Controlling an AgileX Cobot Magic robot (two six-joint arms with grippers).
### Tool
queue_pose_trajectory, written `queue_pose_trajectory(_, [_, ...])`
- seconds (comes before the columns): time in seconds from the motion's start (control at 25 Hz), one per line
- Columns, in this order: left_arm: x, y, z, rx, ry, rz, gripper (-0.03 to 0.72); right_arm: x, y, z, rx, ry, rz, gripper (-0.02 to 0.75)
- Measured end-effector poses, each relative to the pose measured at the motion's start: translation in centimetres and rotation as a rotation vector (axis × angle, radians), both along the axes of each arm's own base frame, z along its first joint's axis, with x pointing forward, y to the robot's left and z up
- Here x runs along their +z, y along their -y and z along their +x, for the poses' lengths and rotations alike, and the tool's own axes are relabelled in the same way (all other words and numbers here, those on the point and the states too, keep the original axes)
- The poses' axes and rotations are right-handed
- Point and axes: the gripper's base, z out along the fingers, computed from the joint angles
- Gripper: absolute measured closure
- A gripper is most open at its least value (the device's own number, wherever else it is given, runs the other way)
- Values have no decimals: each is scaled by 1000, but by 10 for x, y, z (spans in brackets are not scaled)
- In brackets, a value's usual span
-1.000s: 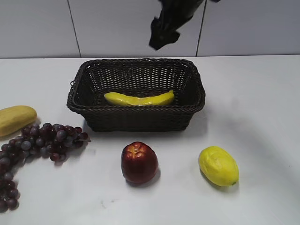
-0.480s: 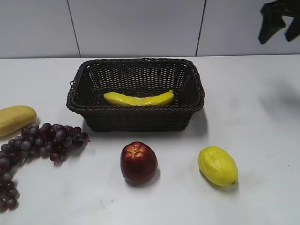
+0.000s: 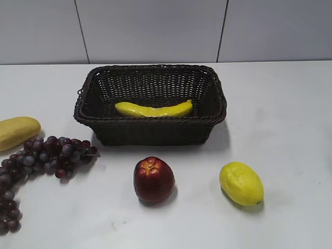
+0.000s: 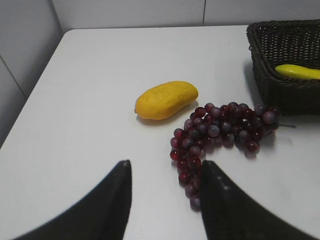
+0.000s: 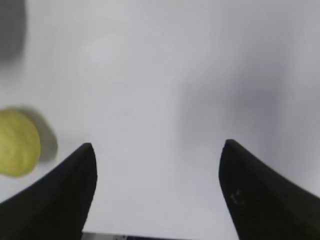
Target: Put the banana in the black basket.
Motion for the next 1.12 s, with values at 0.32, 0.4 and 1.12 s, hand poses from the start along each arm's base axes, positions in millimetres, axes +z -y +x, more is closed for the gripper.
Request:
queue_pose_trajectory(0.32, [0, 0, 0, 0, 0, 0, 251, 7, -3, -112, -19, 217, -11, 164])
queue_pose_trajectory(0.4, [0, 0, 0, 0, 0, 0, 251, 1, -4, -135, -21, 250, -13, 165])
queue_pose_trajectory(1.12, [0, 0, 0, 0, 0, 0, 251, -11, -8, -281, 25, 793, -59, 165])
